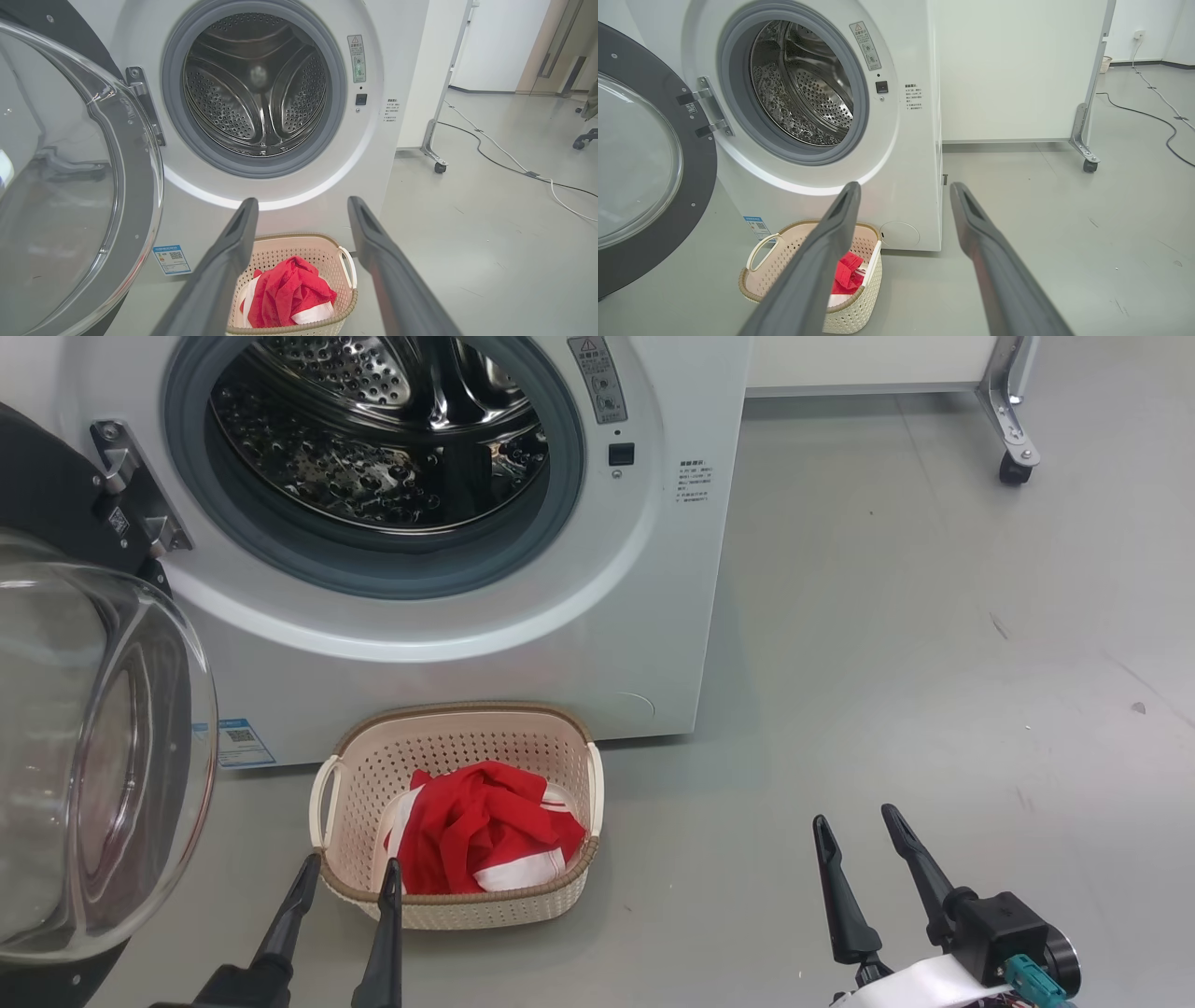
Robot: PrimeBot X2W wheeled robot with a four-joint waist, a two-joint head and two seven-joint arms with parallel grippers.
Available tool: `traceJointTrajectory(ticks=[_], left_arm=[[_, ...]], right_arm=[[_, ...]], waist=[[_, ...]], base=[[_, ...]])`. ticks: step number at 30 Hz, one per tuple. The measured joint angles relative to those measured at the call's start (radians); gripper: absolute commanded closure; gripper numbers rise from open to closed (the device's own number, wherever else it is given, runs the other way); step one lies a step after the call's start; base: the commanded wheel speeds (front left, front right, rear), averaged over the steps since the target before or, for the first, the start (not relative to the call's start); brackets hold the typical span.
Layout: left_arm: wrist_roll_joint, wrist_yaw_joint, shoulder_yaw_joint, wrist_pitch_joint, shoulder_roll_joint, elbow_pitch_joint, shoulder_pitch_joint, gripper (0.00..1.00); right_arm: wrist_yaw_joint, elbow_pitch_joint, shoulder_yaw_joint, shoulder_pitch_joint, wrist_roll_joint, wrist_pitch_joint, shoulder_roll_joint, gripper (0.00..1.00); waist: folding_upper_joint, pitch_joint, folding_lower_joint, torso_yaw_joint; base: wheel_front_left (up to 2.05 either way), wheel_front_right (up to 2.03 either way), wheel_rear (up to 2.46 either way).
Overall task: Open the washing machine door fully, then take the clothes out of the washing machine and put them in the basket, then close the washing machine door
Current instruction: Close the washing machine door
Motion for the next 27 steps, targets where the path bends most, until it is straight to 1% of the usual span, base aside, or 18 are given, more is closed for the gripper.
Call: traceJointTrajectory(ticks=[14, 17, 27], left_arm=[[0.000, 0.000, 0.000, 0.007, 0.002, -0.022, 0.000, 0.00], [0.000, 0.000, 0.001, 0.007, 0.004, -0.024, 0.000, 0.00], [0.000, 0.000, 0.001, 0.007, 0.004, -0.027, 0.000, 0.00]], right_arm=[[-0.002, -0.004, -0.005, 0.000, 0.000, 0.000, 0.000, 0.00], [-0.008, -0.005, -0.005, 0.000, 0.000, 0.000, 0.000, 0.00], [-0.008, -0.007, -0.005, -0.001, 0.000, 0.000, 0.000, 0.00]], waist=[[0.0000, 0.010, 0.0000, 0.000], [0.0000, 0.012, 0.0000, 0.000], [0.0000, 0.014, 0.0000, -0.001]], base=[[-0.60, 0.60, 0.00], [-0.32, 0.32, 0.00], [-0.10, 0.10, 0.00]])
